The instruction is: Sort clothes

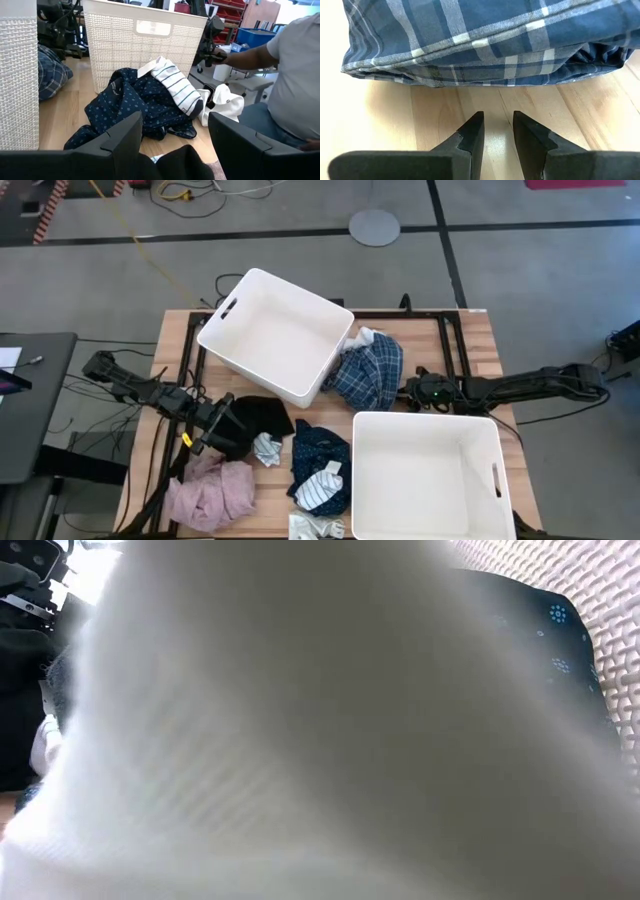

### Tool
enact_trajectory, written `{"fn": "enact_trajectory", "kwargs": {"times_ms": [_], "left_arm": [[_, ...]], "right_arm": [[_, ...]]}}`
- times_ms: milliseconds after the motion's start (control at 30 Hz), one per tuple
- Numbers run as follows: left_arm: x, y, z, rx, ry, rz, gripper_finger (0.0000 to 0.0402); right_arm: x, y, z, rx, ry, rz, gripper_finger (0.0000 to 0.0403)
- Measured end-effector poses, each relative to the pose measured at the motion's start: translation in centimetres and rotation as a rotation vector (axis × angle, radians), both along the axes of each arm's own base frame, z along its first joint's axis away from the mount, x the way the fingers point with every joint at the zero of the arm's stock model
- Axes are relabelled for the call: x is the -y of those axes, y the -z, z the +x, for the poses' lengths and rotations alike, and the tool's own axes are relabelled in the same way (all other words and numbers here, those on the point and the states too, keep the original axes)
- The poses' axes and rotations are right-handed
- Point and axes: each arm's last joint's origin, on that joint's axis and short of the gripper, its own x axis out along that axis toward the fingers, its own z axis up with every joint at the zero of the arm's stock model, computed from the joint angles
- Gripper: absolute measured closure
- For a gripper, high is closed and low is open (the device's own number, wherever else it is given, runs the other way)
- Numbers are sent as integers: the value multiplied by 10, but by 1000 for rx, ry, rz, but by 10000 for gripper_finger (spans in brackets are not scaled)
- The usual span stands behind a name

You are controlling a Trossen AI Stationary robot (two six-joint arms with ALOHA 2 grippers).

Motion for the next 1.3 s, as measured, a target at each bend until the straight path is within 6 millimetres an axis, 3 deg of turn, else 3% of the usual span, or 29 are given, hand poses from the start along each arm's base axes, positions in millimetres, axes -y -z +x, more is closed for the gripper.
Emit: {"fn": "enact_trajectory", "kwargs": {"times_ms": [133, 267, 467, 667, 900, 1100, 1300], "left_arm": [[0, 0, 0, 0, 0, 0, 180], [0, 0, 0, 0, 0, 0, 180], [0, 0, 0, 0, 0, 0, 180], [0, 0, 0, 0, 0, 0, 180], [0, 0, 0, 0, 0, 0, 180], [0, 0, 0, 0, 0, 0, 180], [0, 0, 0, 0, 0, 0, 180]], "right_arm": [[0, -2, 2, 25, 0, -4, 283], [1, -13, 9, 179, 30, 14, 283], [3, -42, 21, 462, -35, -151, 283], [4, -73, 29, 692, -26, -190, 283], [4, -84, 29, 817, -5, -146, 283], [4, -91, 26, 837, -47, -259, 283], [2, -114, 14, 1025, -50, -370, 283]]}}
